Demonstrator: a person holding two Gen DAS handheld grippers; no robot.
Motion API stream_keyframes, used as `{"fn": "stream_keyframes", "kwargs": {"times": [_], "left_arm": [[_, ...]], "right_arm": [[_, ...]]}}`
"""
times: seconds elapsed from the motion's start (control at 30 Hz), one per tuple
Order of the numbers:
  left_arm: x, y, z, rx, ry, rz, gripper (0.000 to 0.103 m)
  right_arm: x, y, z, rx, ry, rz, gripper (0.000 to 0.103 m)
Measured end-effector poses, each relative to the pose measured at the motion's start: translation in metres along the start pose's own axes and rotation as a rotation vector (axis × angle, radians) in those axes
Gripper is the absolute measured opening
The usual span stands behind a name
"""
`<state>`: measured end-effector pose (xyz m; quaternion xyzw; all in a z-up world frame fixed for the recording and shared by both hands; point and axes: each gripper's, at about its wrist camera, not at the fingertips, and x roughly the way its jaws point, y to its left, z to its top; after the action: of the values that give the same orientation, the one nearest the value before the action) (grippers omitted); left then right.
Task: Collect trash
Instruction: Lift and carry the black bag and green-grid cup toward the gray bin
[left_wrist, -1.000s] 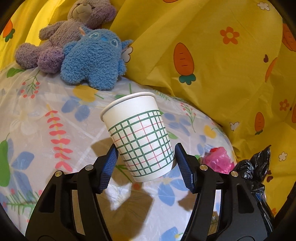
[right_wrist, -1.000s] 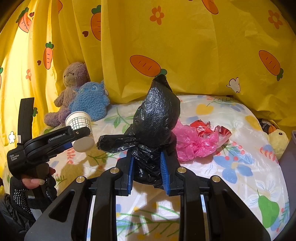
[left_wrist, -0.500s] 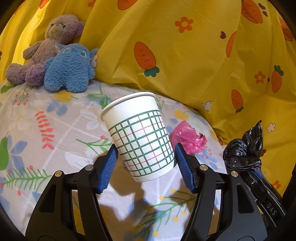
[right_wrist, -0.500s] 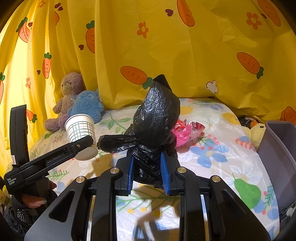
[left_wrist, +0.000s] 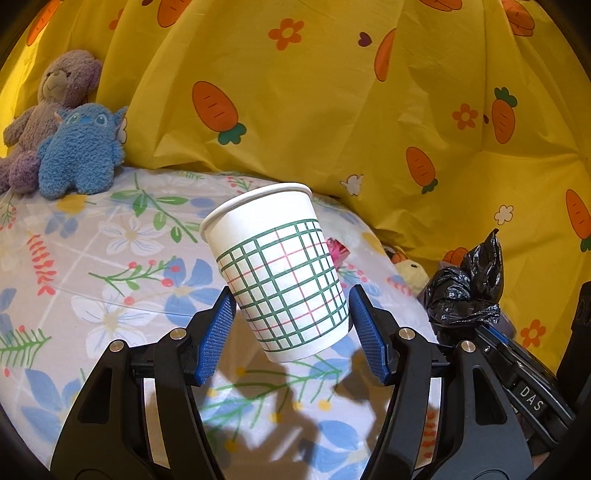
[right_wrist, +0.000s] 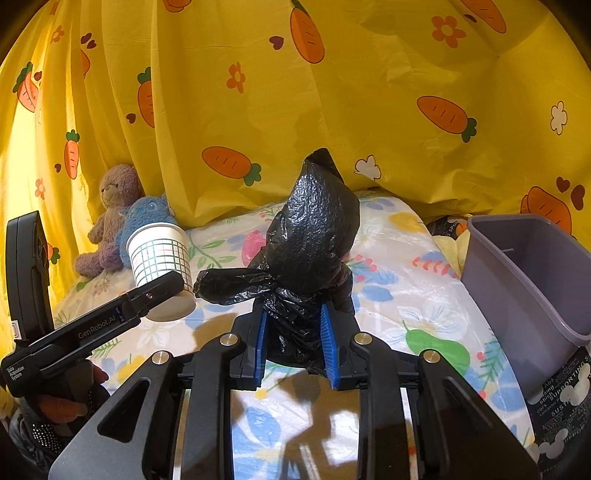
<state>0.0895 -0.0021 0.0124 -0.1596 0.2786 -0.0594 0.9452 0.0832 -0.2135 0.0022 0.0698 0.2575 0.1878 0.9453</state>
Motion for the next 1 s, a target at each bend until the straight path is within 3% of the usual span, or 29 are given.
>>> {"fn": "stream_keyframes", "kwargs": {"times": [0.77, 1.0], "left_arm": [[0.025, -0.08, -0.004, 0.113, 0.044, -0.214, 0.062], [0.044, -0.143, 0.008, 0.172, 0.09, -0.366, 0.062]], "right_arm": [[-0.025, -0.07, 0.003, 0.101, -0.056, -0.055, 0.026], [-0.05, -0.123, 0.016, 0.172, -0.126, -0.184, 0.026]]}}
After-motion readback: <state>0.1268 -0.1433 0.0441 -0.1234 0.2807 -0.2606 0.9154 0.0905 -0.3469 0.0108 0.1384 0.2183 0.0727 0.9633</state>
